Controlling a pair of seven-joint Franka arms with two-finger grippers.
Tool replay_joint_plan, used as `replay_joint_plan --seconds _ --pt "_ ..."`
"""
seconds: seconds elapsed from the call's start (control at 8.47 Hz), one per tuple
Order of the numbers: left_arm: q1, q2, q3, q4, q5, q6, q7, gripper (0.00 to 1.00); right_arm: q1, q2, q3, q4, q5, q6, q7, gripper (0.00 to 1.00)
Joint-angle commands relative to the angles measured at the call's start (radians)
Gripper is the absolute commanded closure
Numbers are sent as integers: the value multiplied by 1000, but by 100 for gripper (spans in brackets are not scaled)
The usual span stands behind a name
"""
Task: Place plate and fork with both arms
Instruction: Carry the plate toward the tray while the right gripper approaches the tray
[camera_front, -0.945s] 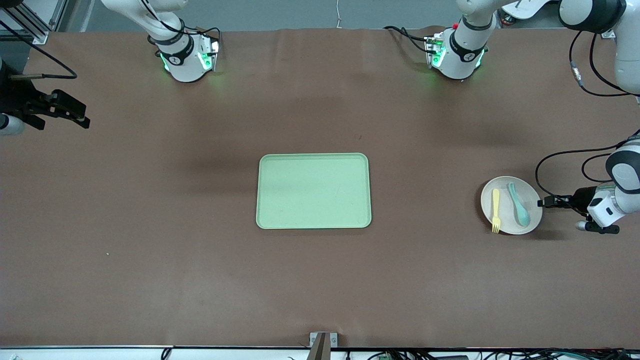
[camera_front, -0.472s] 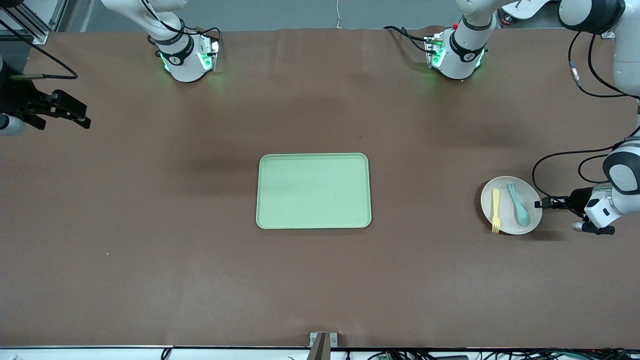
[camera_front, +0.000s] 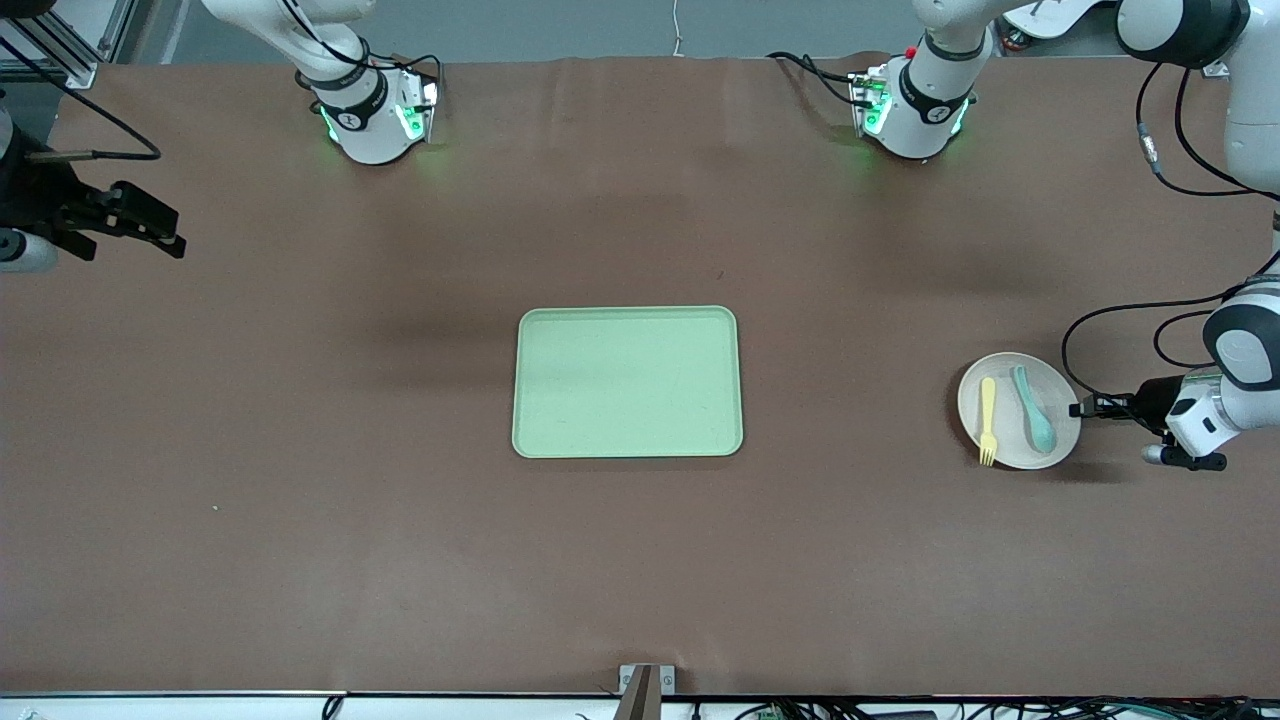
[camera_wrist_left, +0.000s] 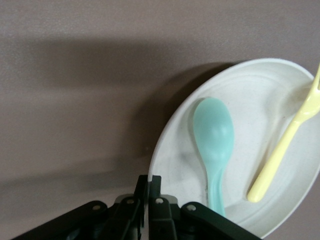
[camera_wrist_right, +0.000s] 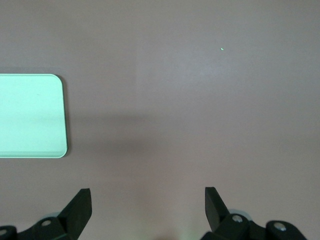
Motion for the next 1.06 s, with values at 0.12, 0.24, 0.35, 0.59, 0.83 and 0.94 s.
replay_joint_plan --seconds 0.12,0.24,0.35,0.59,0.83,0.94 --pt "-1 -28 -28 22 -7 -18 46 100 61 -1 2 -53 3 53 88 1" --pt "-1 -57 -67 29 -2 -22 48 100 96 2 2 -81 18 94 108 0" --pt "-4 -78 -91 30 -1 -40 47 100 128 8 2 -99 38 111 143 0" --pt "-43 -115 -134 39 13 -90 -22 100 208 17 2 -157 64 194 235 0" --pt "-134 -144 -157 36 12 -134 -177 100 250 26 2 -219 127 290 265 0" --pt "-169 -149 -194 38 12 -134 -276 100 289 51 2 -233 130 312 274 0"
